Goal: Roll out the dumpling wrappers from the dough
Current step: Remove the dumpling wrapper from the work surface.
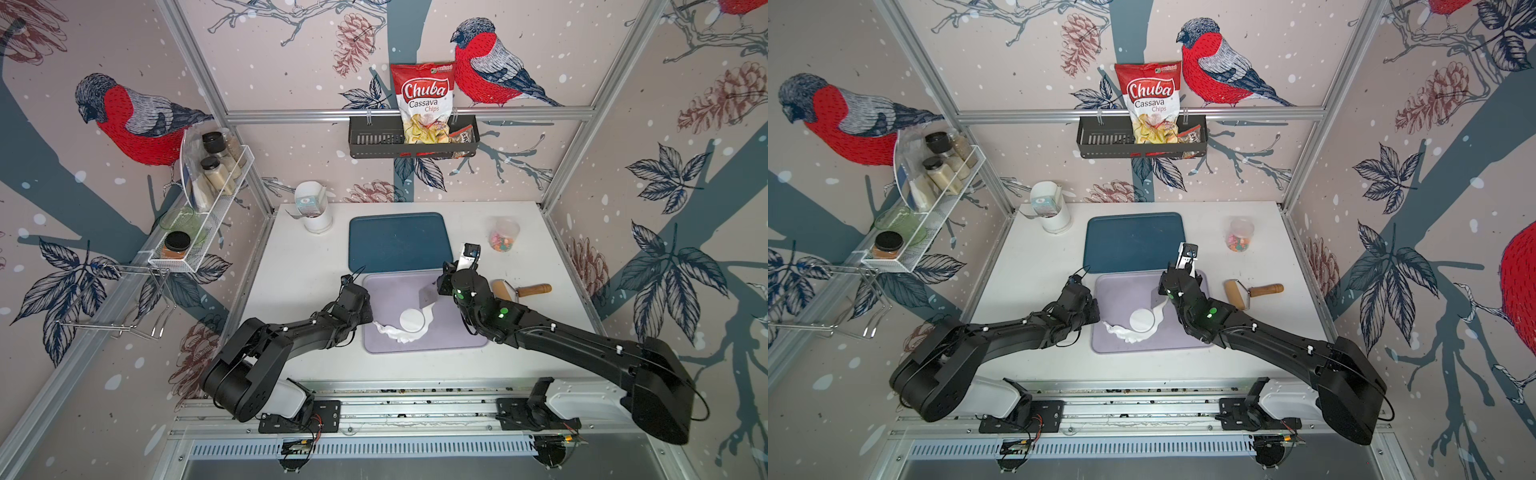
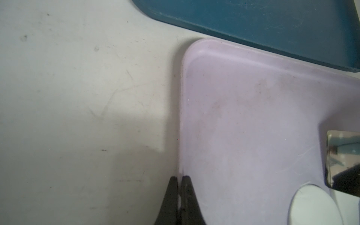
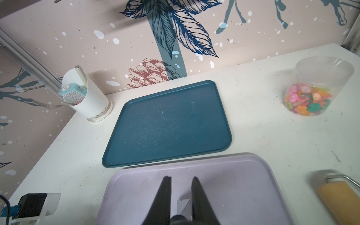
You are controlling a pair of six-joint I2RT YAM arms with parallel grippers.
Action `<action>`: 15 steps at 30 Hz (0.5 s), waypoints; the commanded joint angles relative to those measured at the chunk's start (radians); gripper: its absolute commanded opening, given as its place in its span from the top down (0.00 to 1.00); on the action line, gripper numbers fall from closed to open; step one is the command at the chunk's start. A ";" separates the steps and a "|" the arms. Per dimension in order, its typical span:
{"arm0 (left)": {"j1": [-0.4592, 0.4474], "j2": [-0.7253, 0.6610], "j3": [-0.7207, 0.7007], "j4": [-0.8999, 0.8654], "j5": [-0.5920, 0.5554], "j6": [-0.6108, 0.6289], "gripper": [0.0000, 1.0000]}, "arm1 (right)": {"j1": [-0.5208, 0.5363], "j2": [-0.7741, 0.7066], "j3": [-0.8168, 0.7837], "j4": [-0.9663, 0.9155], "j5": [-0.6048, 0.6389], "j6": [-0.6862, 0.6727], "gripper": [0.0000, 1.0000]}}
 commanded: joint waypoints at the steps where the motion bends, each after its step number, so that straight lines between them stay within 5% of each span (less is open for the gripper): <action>1: 0.003 0.005 -0.002 -0.106 -0.039 -0.003 1.00 | -0.016 -0.017 -0.015 -0.282 0.107 -0.046 1.00; 15: 0.003 0.009 0.000 -0.107 -0.040 -0.002 1.00 | -0.024 -0.047 0.017 -0.494 0.204 -0.017 1.00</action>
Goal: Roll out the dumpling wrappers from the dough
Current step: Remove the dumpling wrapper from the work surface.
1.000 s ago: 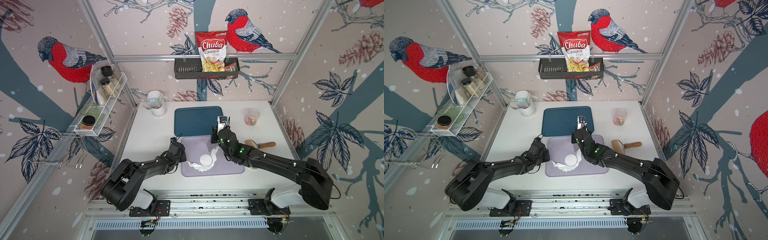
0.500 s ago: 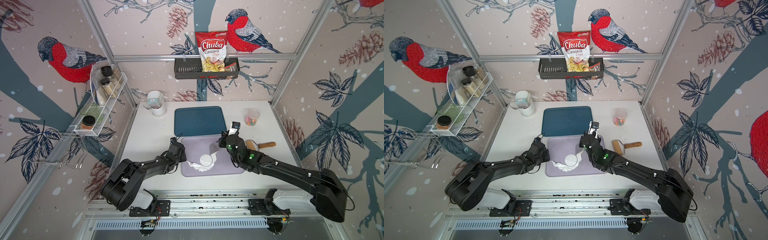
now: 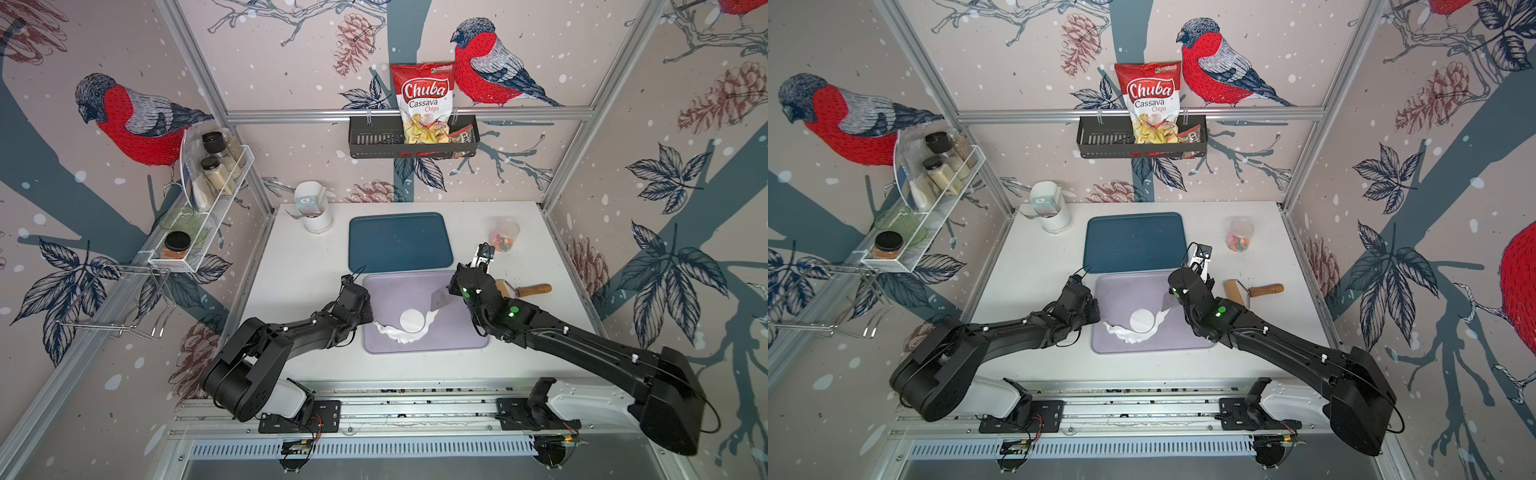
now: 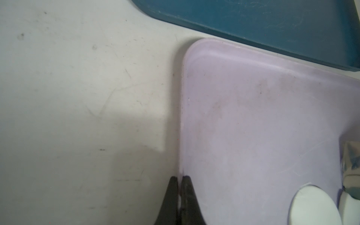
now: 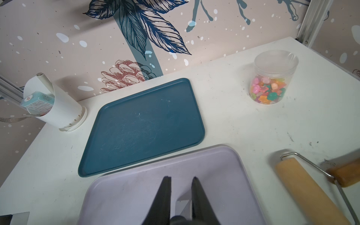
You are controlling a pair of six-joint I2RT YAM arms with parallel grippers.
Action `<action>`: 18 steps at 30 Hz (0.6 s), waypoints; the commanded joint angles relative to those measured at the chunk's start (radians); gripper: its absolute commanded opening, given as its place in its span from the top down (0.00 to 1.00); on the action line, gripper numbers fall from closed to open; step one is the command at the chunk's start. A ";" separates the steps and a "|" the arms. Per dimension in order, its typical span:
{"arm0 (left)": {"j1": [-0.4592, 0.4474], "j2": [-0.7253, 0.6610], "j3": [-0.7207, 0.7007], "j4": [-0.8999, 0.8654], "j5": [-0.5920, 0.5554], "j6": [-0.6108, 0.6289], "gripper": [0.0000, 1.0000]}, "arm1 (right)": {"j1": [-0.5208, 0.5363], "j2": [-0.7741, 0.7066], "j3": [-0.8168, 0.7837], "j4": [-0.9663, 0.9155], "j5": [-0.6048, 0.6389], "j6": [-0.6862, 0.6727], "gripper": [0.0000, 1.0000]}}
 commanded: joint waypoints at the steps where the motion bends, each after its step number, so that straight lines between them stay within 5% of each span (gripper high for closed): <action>1: 0.003 0.007 -0.003 -0.103 -0.042 0.001 1.00 | 0.004 -0.001 -0.005 -0.328 0.128 -0.094 1.00; 11: 0.004 0.000 -0.005 -0.089 -0.031 0.004 1.00 | 0.104 -0.010 0.131 -0.422 0.188 -0.077 1.00; 18: 0.003 -0.002 -0.017 -0.057 0.015 0.008 1.00 | 0.099 -0.049 0.155 -0.015 -0.021 -0.186 1.00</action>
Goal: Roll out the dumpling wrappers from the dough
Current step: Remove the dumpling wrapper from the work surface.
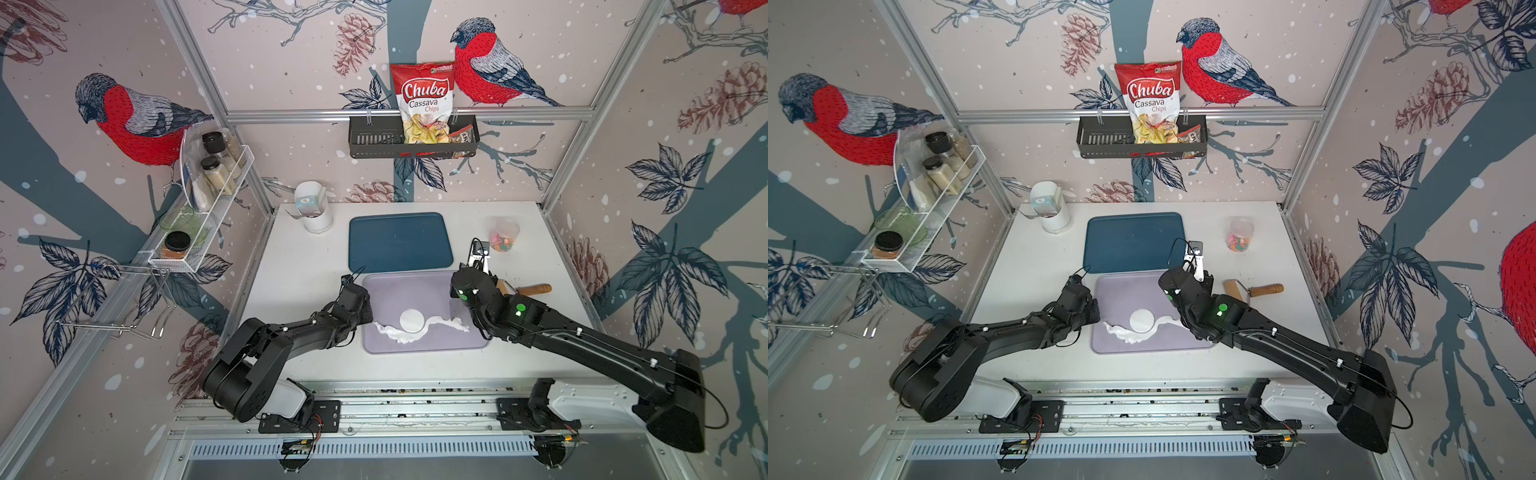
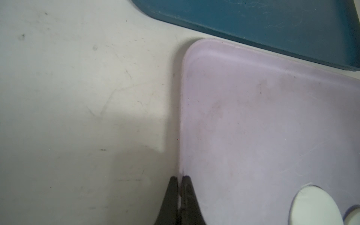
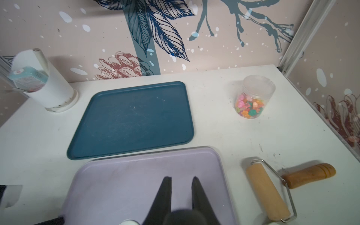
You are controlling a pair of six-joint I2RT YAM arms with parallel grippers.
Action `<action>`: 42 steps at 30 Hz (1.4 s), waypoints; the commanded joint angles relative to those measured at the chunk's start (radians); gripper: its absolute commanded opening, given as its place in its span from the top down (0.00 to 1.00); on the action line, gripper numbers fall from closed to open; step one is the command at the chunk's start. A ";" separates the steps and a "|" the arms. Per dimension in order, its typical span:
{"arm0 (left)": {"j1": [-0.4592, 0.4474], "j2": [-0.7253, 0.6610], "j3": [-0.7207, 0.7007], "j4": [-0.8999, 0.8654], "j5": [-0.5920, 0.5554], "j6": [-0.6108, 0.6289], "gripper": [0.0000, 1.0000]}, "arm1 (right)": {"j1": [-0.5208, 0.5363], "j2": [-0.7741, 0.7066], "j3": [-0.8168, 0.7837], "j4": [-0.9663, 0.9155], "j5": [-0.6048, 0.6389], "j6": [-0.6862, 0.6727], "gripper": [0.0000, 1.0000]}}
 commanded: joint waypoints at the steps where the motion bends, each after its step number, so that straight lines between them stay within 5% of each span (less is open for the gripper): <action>1: 0.003 0.000 -0.014 -0.060 0.018 0.010 1.00 | -0.024 -0.025 -0.026 0.263 -0.157 -0.087 1.00; 15: 0.003 -0.003 -0.008 -0.062 0.046 0.050 1.00 | -0.616 -0.161 -0.328 0.550 -1.077 -0.033 1.00; 23: 0.003 -0.003 0.002 -0.062 0.062 0.068 1.00 | -0.707 -0.113 -0.429 0.743 -1.207 0.050 1.00; 42: 0.003 0.004 0.007 -0.061 0.059 0.063 1.00 | -0.701 0.037 -0.442 0.814 -1.176 0.051 1.00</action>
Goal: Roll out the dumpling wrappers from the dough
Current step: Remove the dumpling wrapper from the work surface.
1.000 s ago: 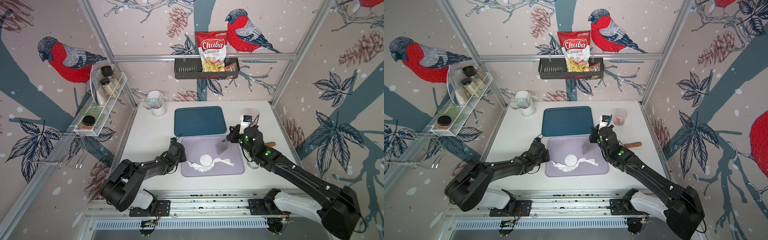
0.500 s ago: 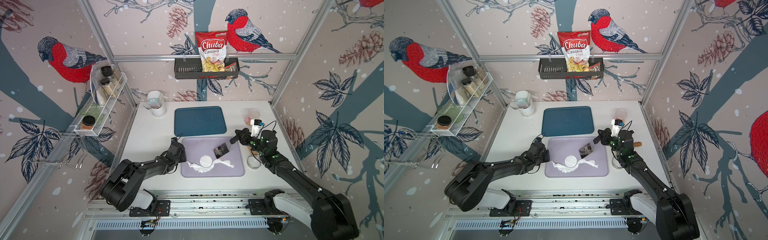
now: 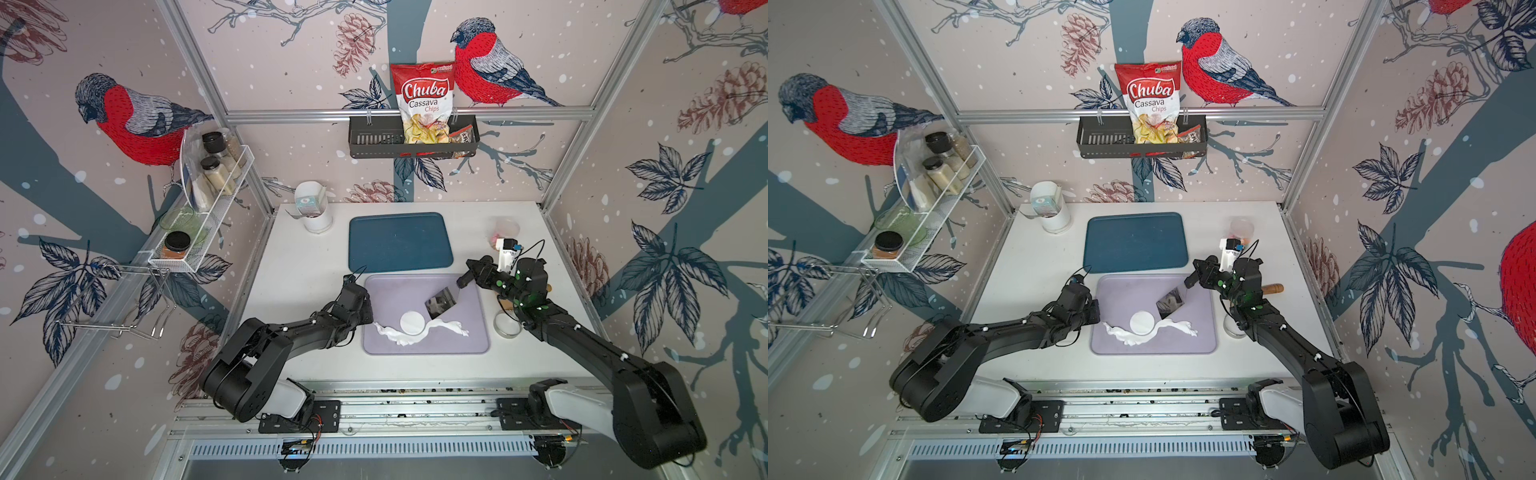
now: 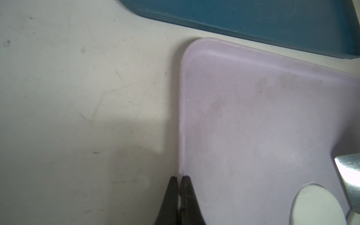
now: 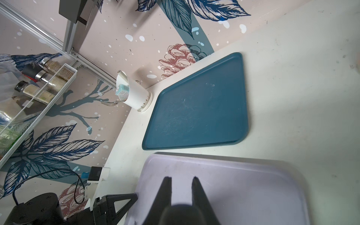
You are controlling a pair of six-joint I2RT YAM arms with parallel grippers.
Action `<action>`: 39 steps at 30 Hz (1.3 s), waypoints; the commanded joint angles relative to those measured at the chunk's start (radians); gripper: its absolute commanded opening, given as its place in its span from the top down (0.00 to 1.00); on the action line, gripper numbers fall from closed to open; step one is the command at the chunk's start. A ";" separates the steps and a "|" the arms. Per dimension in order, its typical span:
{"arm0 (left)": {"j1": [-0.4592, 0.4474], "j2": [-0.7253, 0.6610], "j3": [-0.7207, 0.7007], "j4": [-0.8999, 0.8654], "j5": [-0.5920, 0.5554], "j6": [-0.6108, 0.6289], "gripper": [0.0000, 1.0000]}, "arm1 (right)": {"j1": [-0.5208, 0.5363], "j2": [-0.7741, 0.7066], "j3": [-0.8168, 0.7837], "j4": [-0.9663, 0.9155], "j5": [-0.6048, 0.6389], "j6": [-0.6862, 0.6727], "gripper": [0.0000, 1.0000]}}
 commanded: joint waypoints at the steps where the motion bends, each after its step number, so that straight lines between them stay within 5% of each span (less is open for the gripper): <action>1: 0.003 0.002 -0.001 -0.057 0.023 0.006 1.00 | 0.004 0.010 -0.015 0.083 -0.001 -0.001 1.00; 7: 0.003 0.006 -0.002 -0.052 0.022 -0.002 1.00 | 0.022 0.002 -0.036 0.093 0.027 0.012 1.00; 20: 0.002 0.004 0.003 -0.076 -0.014 -0.021 1.00 | 0.205 -0.187 -0.111 -0.162 0.368 -0.077 1.00; 39: 0.002 0.008 0.006 -0.090 -0.050 -0.037 1.00 | 0.339 -0.385 -0.146 -0.435 0.423 -0.018 1.00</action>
